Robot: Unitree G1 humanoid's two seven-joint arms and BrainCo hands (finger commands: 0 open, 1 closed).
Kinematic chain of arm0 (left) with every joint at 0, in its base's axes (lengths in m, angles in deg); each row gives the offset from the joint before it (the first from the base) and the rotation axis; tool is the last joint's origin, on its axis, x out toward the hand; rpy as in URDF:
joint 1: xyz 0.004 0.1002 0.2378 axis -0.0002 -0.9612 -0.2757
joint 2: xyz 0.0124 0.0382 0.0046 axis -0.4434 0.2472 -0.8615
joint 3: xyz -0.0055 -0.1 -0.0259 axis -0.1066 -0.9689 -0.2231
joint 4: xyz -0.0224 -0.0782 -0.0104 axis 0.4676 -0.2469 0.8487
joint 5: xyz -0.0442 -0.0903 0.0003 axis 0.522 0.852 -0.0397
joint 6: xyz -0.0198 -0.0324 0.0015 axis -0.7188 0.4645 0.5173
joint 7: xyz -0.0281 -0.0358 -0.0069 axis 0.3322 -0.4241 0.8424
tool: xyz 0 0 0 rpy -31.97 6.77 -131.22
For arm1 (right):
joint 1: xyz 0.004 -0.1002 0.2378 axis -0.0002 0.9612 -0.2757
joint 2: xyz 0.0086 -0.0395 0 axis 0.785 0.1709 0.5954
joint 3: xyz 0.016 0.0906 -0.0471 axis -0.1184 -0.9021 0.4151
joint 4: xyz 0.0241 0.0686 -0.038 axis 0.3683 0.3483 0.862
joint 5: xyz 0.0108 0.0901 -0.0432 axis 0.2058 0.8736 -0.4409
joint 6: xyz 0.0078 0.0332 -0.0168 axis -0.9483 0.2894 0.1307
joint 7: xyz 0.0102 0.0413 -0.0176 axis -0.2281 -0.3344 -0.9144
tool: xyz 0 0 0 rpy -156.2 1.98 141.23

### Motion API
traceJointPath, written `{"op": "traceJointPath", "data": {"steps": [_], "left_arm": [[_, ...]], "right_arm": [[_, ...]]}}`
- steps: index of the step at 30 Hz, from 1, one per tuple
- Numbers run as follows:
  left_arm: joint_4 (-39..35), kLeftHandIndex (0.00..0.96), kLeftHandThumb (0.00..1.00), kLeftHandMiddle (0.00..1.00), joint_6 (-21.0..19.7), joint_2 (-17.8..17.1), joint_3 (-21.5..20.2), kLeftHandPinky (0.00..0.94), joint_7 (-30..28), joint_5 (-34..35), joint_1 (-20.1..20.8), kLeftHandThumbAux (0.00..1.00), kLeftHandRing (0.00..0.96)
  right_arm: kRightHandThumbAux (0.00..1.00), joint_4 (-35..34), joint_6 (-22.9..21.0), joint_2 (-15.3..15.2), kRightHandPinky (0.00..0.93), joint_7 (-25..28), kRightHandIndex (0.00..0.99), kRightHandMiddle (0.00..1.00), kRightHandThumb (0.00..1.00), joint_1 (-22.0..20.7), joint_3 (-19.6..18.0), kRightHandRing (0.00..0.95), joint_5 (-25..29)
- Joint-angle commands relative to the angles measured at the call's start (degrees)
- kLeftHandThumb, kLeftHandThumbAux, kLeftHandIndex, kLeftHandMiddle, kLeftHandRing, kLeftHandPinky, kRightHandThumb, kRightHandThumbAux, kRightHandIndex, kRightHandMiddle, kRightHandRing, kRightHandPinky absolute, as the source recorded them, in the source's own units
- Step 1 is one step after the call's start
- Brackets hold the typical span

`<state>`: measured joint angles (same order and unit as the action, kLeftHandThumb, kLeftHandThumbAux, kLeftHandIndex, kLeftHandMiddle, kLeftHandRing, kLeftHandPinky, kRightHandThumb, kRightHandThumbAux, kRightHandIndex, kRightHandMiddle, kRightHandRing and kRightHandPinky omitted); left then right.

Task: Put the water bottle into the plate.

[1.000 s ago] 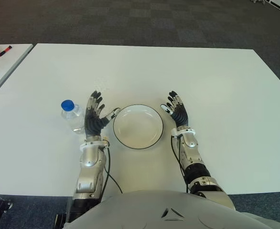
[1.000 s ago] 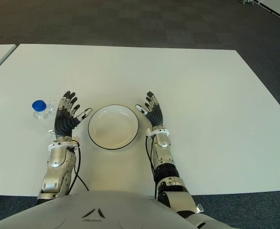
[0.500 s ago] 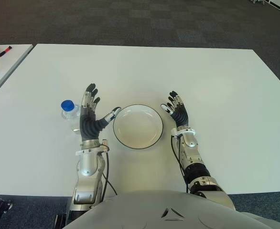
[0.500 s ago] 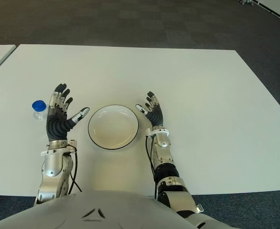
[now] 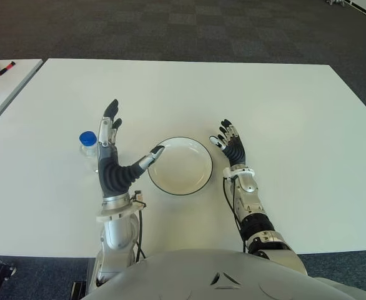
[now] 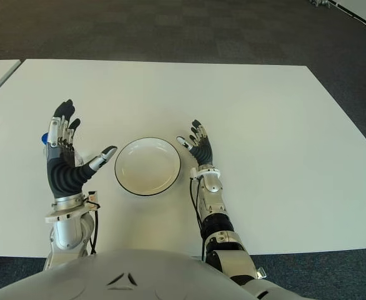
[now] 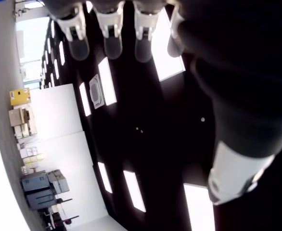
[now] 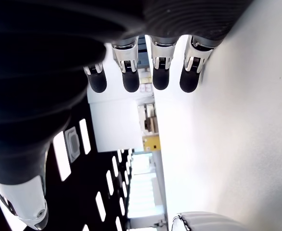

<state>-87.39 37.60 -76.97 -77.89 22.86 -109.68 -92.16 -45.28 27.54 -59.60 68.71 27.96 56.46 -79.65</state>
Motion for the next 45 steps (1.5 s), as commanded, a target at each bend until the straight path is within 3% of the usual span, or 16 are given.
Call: {"op": "traceJointPath", "data": {"steps": [1, 13, 17, 25, 31, 33, 39, 43, 45], "left_arm": [[0.78, 0.094, 0.000, 0.091, 0.73, 2.77, 2.16, 0.087, 0.76, 0.84, 0.43, 0.808, 0.066], [-4.51, 0.112, 0.000, 0.109, 3.50, 4.91, 4.59, 0.104, 7.50, -6.87, -6.79, 0.831, 0.084], [-4.34, 0.123, 0.000, 0.130, 5.26, 3.95, 3.41, 0.154, 8.49, -3.83, -6.84, 0.816, 0.110], [1.20, 0.126, 0.000, 0.168, 18.07, 0.67, 1.49, 0.221, 7.02, 10.88, -6.77, 0.792, 0.163], [1.84, 0.130, 0.016, 0.199, 19.41, 1.46, 3.06, 0.294, 4.85, 15.06, -6.61, 0.754, 0.212], [1.16, 0.119, 0.024, 0.205, 18.22, 1.56, 3.39, 0.309, 3.87, 15.49, -5.31, 0.745, 0.229], [0.30, 0.083, 0.039, 0.201, 14.67, 4.16, -0.57, 0.288, 5.22, 9.24, -1.00, 0.737, 0.236], [0.76, 0.066, 0.029, 0.194, 12.10, 4.49, -9.45, 0.257, 9.93, -3.93, 2.99, 0.733, 0.220], [1.33, 0.062, 0.021, 0.178, 7.96, 3.58, -14.78, 0.222, 16.33, -15.73, 6.83, 0.733, 0.198]], "right_arm": [[0.695, 2.52, -3.26, 0.44, 0.036, -0.54, 0.000, 0.000, 0.045, 1.61, 0.04, 0.000, -0.11], [0.698, 2.87, -2.59, 0.42, 0.035, -0.51, 0.000, 0.000, 0.036, 1.63, 0.14, 0.000, -0.15], [0.696, 3.16, -2.59, 0.55, 0.034, -0.72, 0.000, 0.000, 0.030, 1.51, 0.18, 0.000, -0.24], [0.702, 3.40, -2.56, 0.75, 0.033, -0.40, 0.000, 0.000, 0.029, 1.40, 0.14, 0.000, 0.19], [0.707, 3.28, -2.12, 1.02, 0.031, -0.59, 0.000, 0.000, 0.031, 1.43, 0.29, 0.000, 0.06], [0.704, 3.46, -2.02, 0.97, 0.029, -0.60, 0.000, 0.000, 0.031, 1.36, 0.32, 0.000, -0.01], [0.689, 3.88, -2.39, 0.85, 0.029, -0.86, 0.000, 0.000, 0.031, 1.10, 0.50, 0.000, -0.22], [0.681, 4.24, -2.48, 0.70, 0.029, -0.76, 0.000, 0.000, 0.033, 0.93, 0.50, 0.000, -0.14], [0.683, 4.38, -2.21, 0.73, 0.028, -0.73, 0.000, 0.000, 0.034, 0.88, 0.53, 0.000, -0.13]]}}
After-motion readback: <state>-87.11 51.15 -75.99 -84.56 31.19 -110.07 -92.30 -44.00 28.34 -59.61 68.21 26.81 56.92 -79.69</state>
